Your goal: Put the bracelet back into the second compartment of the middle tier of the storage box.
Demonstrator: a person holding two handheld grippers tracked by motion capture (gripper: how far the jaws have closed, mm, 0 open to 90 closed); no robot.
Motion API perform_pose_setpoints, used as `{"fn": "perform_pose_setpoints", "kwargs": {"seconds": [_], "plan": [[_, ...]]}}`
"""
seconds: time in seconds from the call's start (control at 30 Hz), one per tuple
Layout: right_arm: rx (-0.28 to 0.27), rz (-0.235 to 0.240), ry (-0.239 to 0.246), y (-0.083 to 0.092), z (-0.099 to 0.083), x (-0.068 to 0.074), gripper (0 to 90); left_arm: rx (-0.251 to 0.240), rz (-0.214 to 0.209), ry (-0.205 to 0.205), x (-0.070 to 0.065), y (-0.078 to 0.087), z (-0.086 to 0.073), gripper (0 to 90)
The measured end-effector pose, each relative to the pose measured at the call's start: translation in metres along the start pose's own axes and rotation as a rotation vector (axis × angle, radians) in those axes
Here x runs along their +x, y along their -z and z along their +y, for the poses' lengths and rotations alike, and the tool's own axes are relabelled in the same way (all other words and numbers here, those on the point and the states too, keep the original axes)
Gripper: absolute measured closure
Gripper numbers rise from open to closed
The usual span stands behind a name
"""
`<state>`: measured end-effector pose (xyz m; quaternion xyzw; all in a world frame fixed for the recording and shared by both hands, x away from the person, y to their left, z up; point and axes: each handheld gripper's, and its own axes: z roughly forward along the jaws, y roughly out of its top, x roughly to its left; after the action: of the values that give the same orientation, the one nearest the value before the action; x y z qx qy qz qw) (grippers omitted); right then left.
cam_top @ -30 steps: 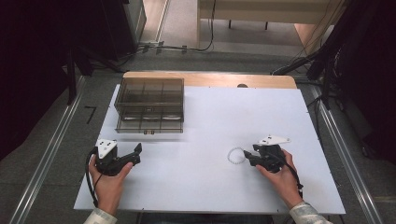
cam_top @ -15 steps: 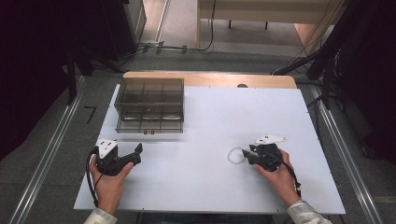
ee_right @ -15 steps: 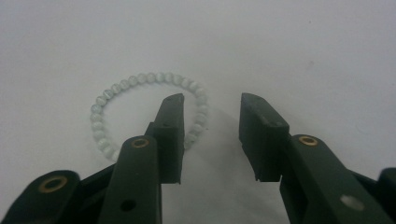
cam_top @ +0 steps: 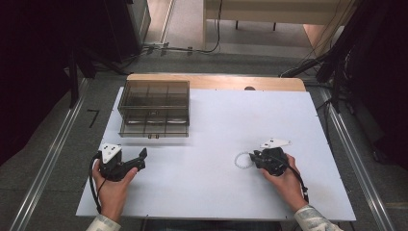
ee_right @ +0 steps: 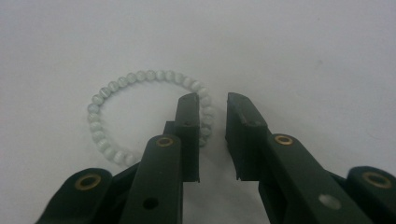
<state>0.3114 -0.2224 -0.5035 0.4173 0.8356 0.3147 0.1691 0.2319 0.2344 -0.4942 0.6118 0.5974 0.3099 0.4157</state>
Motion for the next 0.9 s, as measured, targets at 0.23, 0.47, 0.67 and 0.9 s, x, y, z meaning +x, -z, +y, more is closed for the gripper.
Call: {"fn": "perform_pose_setpoints", "kwargs": {"seconds": [0.23, 0.47, 0.67, 0.9], "plan": [[0.009, -0.018, 0.021, -0.002, 0.002, 0.006, 82.5, 0.006, -0.008, -0.004, -0.002, -0.001, 0.0, 8.2], [0.012, 0.001, 0.009, -0.002, 0.002, 0.004, 83.5, 0.005, -0.012, -0.01, -0.007, -0.002, 0.0, 8.3], [0.008, 0.002, 0.007, -0.001, 0.002, 0.003, 84.4, 0.013, -0.034, -0.016, -0.012, -0.002, 0.0, 9.5], [-0.017, 0.007, 0.007, 0.003, 0.005, 0.005, 84.7, 0.008, -0.047, -0.014, -0.016, -0.001, 0.001, 9.5]]}}
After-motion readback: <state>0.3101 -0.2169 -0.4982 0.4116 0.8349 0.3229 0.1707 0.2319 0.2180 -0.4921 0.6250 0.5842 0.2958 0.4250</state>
